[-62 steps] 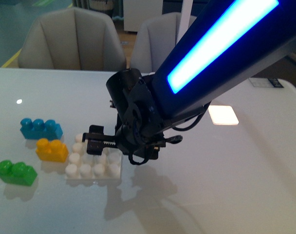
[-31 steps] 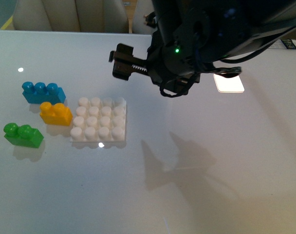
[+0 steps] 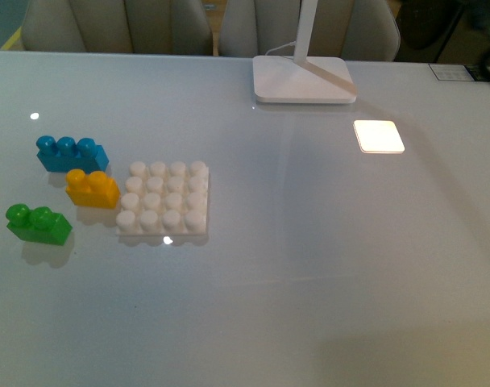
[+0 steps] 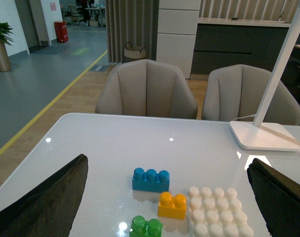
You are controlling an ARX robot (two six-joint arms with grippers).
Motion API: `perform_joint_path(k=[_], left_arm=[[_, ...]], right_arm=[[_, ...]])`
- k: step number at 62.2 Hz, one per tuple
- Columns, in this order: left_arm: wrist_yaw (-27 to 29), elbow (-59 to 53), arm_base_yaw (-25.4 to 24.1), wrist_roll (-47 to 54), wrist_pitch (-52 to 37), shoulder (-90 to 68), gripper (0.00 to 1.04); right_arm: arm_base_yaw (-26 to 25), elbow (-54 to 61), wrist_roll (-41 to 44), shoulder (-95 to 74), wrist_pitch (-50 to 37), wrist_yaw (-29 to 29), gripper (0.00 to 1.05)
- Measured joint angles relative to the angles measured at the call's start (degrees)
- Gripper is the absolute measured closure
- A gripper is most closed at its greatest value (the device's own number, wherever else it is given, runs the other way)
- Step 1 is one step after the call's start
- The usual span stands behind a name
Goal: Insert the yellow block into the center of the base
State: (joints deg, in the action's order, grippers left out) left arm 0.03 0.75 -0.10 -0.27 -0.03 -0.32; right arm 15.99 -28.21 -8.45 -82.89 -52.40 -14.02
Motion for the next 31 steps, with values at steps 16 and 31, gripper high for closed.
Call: perform_joint_path(k=[16,31], left_arm=[[0.0,0.0,0.0,0.0,0.0,0.0,0.07],[0.0,0.0,0.0,0.0,0.0,0.0,0.07]], right_arm=[[-6.9,15.1,7.1,17.2,0.9,5.0,0.88],[-10.1,21.0,8.0,27.4,4.9,8.1,1.03]])
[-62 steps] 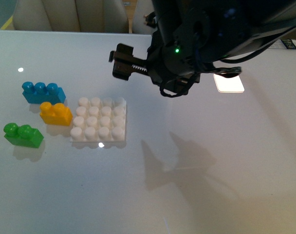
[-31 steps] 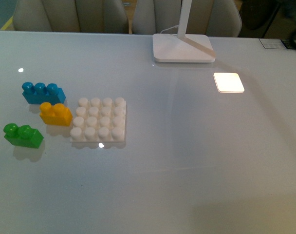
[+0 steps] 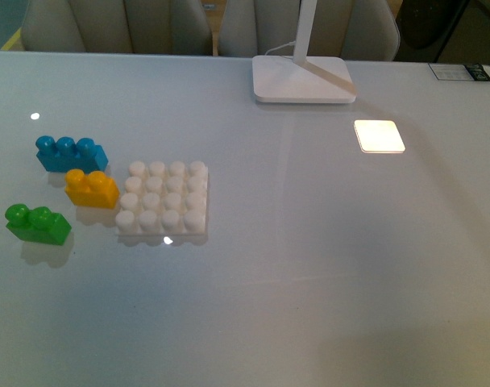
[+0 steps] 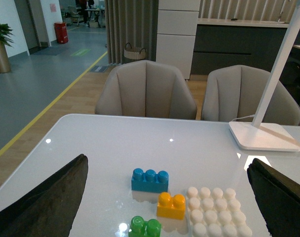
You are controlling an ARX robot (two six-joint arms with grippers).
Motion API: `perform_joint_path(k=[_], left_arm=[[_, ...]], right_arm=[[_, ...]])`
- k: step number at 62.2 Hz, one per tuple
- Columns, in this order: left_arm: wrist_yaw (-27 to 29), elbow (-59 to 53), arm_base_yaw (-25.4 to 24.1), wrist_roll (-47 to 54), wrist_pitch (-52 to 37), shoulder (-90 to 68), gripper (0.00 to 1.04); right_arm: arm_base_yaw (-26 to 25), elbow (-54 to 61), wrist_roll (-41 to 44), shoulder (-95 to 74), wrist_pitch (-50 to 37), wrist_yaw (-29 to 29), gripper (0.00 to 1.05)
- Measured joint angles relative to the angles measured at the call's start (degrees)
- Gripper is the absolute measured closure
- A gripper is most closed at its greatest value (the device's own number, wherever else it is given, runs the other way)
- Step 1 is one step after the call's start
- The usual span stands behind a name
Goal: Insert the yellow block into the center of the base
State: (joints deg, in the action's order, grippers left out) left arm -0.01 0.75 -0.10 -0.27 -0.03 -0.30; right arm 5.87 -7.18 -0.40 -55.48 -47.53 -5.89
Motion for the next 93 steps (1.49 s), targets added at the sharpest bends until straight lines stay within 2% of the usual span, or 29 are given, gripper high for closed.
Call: perform_joint_path(k=[6,10,15,55,93], left_arm=[[0.0,0.0,0.0,0.0,0.0,0.0,0.07],[0.0,0.0,0.0,0.0,0.0,0.0,0.07],[0.0,0.0,0.0,0.0,0.0,0.0,0.07],[0.0,0.0,0.0,0.0,0.0,0.0,0.07],[0.0,0.0,0.0,0.0,0.0,0.0,0.07]], right_arm=[[-0.9,1.8,0.0,3.9,2.3,1.1,1.03],[-3.7,2.7,0.1,6.6,4.1,5.2,1.03],[-5.5,4.9,0.1,7.5,1.8,5.5,1.03],[-5.7,6.4,0.1,32.9,25.0,5.9,1.03],[-5.7,6.4,0.1,45.2,37.2,5.9,1.03]])
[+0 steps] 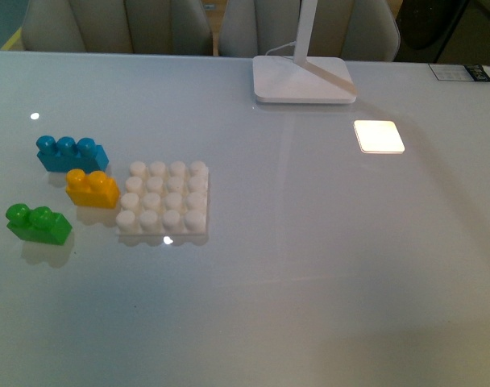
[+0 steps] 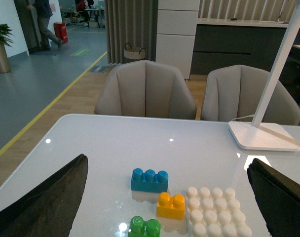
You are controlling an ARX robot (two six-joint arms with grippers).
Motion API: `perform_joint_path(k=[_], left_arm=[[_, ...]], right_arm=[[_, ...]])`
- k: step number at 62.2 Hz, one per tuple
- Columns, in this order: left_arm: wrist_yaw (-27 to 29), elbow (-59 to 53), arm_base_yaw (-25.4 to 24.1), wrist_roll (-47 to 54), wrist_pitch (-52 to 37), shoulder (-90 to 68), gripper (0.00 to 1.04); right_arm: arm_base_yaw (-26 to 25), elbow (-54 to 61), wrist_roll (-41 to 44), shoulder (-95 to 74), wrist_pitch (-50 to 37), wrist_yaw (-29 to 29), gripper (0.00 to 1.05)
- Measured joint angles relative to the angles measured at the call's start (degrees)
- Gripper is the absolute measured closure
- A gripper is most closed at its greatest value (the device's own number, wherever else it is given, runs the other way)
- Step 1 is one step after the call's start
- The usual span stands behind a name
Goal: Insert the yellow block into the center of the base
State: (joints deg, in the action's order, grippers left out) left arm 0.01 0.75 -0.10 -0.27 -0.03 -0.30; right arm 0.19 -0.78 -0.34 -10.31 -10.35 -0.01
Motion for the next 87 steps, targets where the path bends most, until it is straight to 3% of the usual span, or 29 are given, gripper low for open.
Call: perform_joint_path(k=[7,20,45,50,52,56,72,87], left_arm=[[0.0,0.0,0.0,0.0,0.0,0.0,0.07],[0.0,0.0,0.0,0.0,0.0,0.0,0.07],[-0.1,0.0,0.0,0.0,0.0,0.0,0.07],[-10.9,8.5,-1.6,-2.8,19.3,-12.8,0.07],[-11.3,10.3,-0.7,-3.8,23.0,-18.1,0.07],[-10.2,10.8,0.9,-4.6,22.1,-24.0,0.07],[-1.6,16.7,12.9,-9.1,-4.6,-55.8,0.07],[1.8,23.2,18.6,-9.0,-17.9,-76.8,0.07]], right_arm=[[0.0,0.0,0.0,7.8,9.4,-0.1,1.03],[0.0,0.0,0.0,9.9,10.2,0.0,1.03],[0.0,0.0,0.1,10.0,10.3,0.0,0.24],[0.0,0.0,0.1,10.0,10.3,0.1,0.07],[0.0,0.0,0.1,10.0,10.3,0.0,0.09],[0.0,0.0,0.1,10.0,10.3,0.0,0.09],[0.0,0.0,0.1,10.0,10.3,0.0,0.09],[0.0,0.0,0.1,10.0,10.3,0.0,0.09]])
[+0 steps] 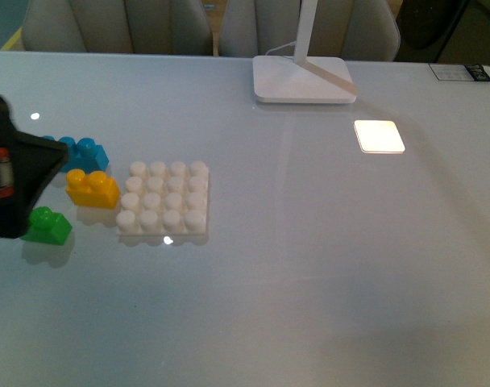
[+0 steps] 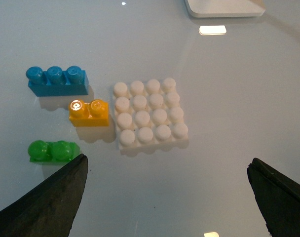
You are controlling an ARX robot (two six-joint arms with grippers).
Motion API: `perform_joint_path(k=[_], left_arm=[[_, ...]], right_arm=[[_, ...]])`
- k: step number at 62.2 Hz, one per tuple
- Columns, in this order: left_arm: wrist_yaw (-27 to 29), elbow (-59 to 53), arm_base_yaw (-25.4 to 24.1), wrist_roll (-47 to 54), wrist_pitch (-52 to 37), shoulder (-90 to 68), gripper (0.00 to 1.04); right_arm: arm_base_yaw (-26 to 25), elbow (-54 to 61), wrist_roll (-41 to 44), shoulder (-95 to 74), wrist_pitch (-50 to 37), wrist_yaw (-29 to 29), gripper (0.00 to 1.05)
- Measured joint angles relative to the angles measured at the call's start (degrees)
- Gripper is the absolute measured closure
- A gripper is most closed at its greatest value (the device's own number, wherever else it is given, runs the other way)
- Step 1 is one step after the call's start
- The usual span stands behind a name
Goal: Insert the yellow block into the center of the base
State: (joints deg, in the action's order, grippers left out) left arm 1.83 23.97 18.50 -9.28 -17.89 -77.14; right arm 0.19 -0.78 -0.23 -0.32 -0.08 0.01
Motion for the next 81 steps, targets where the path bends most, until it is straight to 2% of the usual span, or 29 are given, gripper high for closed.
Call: perform_joint_path(k=[11,31,58,81], left_arm=[[2.5,5.9,-0.6,3.0,-4.2,-12.5,0.07],[4.5,15.5,-4.5,7.2,-6.2,-29.7,0.07],[6.8,28.2,-5.4,7.1,-2.3,-42.4,0.07],[7.2,33.5,-7.1,7.2,-1.2,-49.0,0.07]], right_arm=[[0.0,0.0,0.0,0.0,0.0,0.0,0.09],[0.0,0.0,0.0,0.0,0.0,0.0,0.09],[0.0,0.0,0.0,0.0,0.0,0.0,0.09],[0.0,0.0,0.0,0.0,0.0,0.0,0.09]])
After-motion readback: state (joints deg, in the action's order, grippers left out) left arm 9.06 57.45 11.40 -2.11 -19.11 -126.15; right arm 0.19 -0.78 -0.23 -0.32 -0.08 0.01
